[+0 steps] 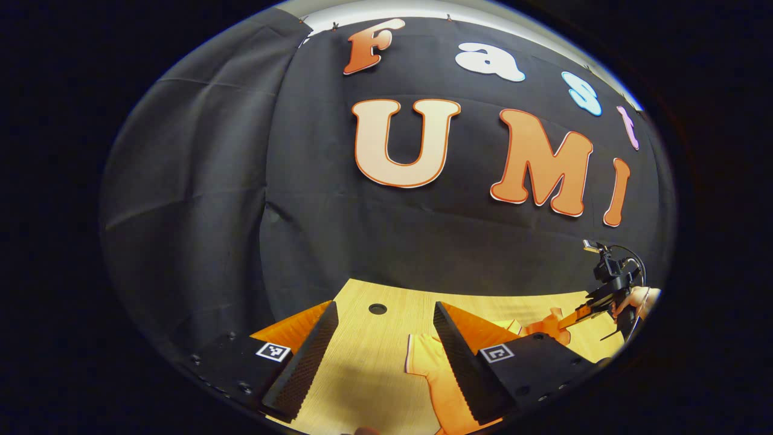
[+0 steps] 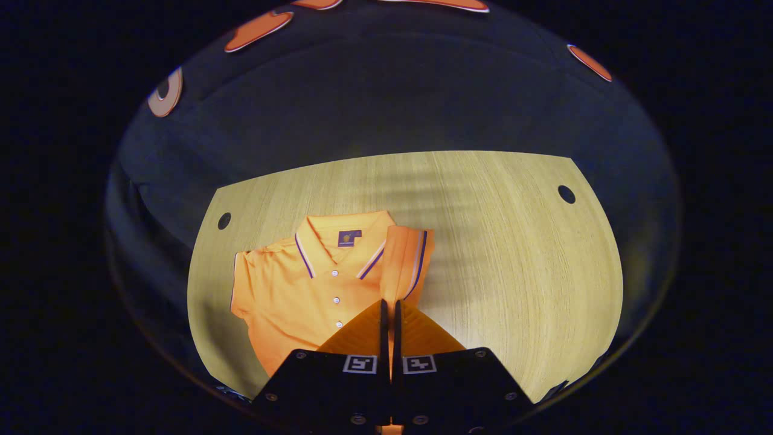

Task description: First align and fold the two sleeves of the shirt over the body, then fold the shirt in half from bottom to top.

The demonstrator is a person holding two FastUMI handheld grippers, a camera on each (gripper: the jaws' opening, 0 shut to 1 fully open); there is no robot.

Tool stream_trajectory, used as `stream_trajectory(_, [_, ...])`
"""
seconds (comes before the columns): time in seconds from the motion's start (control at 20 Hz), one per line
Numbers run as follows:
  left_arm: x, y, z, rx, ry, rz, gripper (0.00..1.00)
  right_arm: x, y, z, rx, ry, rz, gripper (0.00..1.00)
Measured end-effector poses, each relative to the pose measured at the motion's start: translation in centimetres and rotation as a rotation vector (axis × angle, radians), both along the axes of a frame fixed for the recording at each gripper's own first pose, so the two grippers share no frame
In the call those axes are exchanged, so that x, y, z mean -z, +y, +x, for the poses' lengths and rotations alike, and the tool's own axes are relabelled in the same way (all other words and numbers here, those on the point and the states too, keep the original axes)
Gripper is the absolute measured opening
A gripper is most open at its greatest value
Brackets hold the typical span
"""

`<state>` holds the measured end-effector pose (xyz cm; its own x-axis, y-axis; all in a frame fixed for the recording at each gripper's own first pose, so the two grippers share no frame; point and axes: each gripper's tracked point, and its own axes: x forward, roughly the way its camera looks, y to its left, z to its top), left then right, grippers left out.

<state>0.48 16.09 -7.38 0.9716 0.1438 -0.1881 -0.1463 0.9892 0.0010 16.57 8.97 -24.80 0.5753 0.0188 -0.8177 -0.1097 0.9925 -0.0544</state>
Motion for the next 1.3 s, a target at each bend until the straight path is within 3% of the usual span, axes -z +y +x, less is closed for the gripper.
stream_trajectory(0.35, [0.5, 3.9, -0.8, -0.019, 0.013, -0.014, 0.98, 2.1, 5.3, -0.5, -0.019, 0.034, 0.055, 0.04])
stream_trajectory(0.5, [0.9, 4.8, -1.1, -0.022, 0.019, -0.011, 0.98, 3.2, 7.4, -1.2, -0.061, 0.061, 0.084, 0.15])
stream_trajectory(0.55, [1.0, 4.9, -1.1, -0.022, 0.024, -0.014, 0.98, 3.4, 7.9, -1.4, -0.074, 0.063, 0.087, 0.21])
stream_trajectory(0.8, [1.4, 4.7, -1.4, -0.011, 0.04, -0.018, 0.98, 3.0, 8.5, -1.5, -0.09, 0.016, 0.079, 0.91])
stream_trajectory(0.85, [1.4, 4.6, -1.4, -0.008, 0.042, -0.017, 0.98, 2.7, 8.6, -1.3, -0.087, -0.006, 0.086, 0.98])
stream_trajectory(1.3, [0.2, 0.3, -0.1, 0.08, 0.06, -0.05, 0.98, -4.0, 6.3, -2.3, -0.091, -0.225, 0.084, 0.99])
